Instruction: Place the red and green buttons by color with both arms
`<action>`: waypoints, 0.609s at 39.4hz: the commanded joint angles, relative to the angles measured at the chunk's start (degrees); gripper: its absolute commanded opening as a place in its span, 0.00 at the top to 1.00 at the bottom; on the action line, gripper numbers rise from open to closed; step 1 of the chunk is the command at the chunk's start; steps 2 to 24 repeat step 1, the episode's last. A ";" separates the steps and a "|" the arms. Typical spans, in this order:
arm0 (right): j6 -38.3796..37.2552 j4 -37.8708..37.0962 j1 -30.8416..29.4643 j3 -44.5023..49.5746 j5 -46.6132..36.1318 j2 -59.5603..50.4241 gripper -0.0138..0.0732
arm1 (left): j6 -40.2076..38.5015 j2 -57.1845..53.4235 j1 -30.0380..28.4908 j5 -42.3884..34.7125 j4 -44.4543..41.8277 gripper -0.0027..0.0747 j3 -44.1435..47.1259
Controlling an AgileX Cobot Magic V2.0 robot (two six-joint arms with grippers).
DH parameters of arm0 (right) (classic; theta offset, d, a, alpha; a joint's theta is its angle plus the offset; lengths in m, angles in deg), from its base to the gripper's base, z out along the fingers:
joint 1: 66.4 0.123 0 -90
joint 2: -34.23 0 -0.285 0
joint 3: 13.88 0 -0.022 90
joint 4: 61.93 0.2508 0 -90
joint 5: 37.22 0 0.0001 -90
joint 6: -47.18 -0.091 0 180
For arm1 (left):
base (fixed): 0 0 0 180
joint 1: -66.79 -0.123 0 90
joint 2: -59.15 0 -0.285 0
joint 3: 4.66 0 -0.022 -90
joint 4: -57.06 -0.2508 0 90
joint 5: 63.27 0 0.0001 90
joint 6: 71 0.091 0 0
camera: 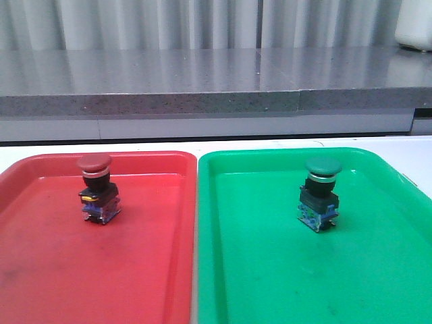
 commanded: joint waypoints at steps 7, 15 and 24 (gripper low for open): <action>0.55 -0.25 -0.33 -0.34 -4.59 -0.90 0.91 | -0.12 -0.90 -0.04 -4.49 0.41 0.99 1.31; 0.55 -0.25 -0.33 -0.34 -4.59 -0.90 0.91 | -0.12 -0.90 -0.04 -4.49 0.41 0.99 1.31; 0.55 -0.25 -0.33 -0.34 -4.59 -0.90 0.91 | -0.12 -0.90 -0.04 -4.49 0.41 0.99 1.31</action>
